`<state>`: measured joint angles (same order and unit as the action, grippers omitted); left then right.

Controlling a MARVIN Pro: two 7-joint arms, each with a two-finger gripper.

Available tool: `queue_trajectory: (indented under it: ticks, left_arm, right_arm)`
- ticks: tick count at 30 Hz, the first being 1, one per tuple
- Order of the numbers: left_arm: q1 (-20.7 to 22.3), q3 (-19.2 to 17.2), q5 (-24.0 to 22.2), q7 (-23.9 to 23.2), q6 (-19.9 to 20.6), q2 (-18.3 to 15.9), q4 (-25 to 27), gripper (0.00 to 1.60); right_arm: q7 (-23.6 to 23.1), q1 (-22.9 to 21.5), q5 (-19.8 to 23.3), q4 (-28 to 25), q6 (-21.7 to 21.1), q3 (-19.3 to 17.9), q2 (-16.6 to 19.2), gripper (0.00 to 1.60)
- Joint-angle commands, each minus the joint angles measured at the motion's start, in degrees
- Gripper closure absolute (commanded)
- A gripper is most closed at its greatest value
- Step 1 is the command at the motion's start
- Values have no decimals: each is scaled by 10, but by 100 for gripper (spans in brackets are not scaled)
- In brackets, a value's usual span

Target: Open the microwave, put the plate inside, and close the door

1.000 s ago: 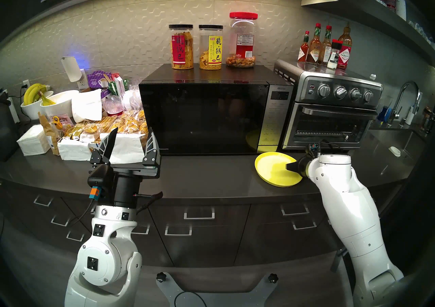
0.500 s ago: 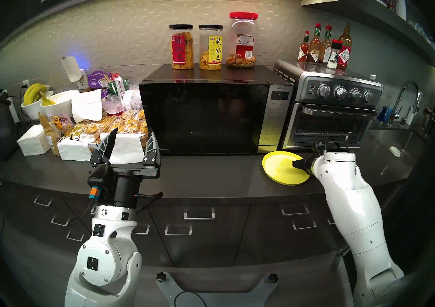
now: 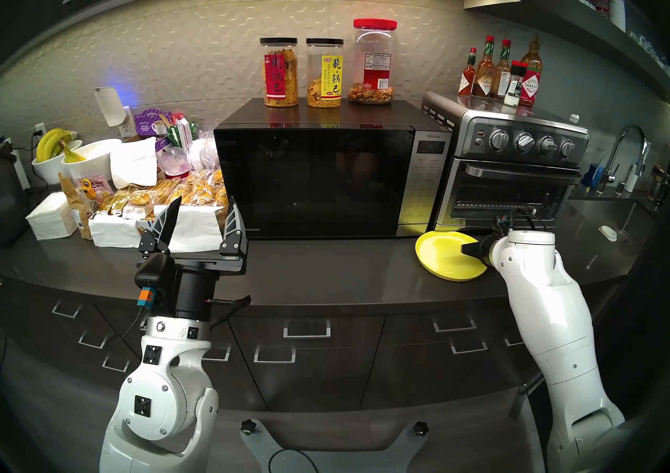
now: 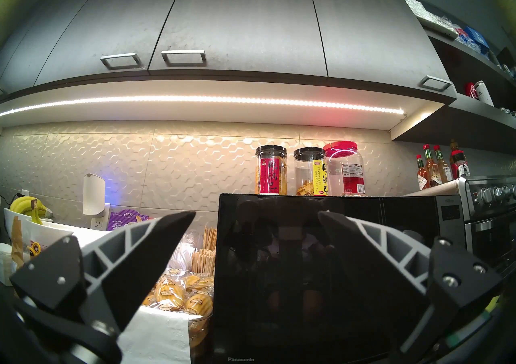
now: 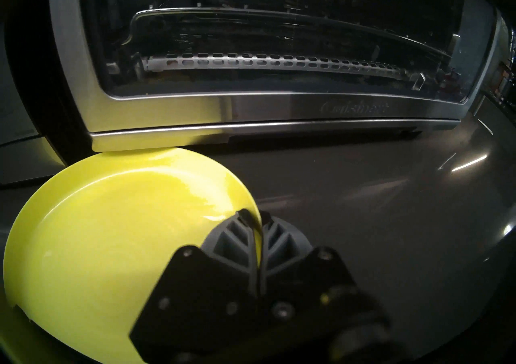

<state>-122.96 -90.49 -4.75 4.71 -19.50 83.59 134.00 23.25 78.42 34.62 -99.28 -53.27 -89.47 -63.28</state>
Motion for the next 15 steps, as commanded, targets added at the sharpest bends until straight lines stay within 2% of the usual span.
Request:
queue_trajectory:
  ticks: [1, 2, 6, 12, 15]
  left_arm:
    - [-1, -1, 1, 1, -1, 1, 11, 0]
    - [-1, -1, 1, 1, -1, 1, 11, 0]
    - [-1, -1, 1, 1, -1, 1, 11, 0]
    - [-1, -1, 1, 1, -1, 1, 11, 0]
    - [-1, -1, 1, 1, -1, 1, 11, 0]
  right_arm:
    - [-7, -20, 0, 3, 11, 2, -1, 153]
    - [-7, -20, -1, 5, 12, 3, -1, 134]
    - [-9, -22, -4, 11, 13, 2, -2, 120]
    - [-11, -23, -8, 16, 14, 2, -3, 124]
    - [-13, -23, -9, 17, 15, 1, -3, 119]
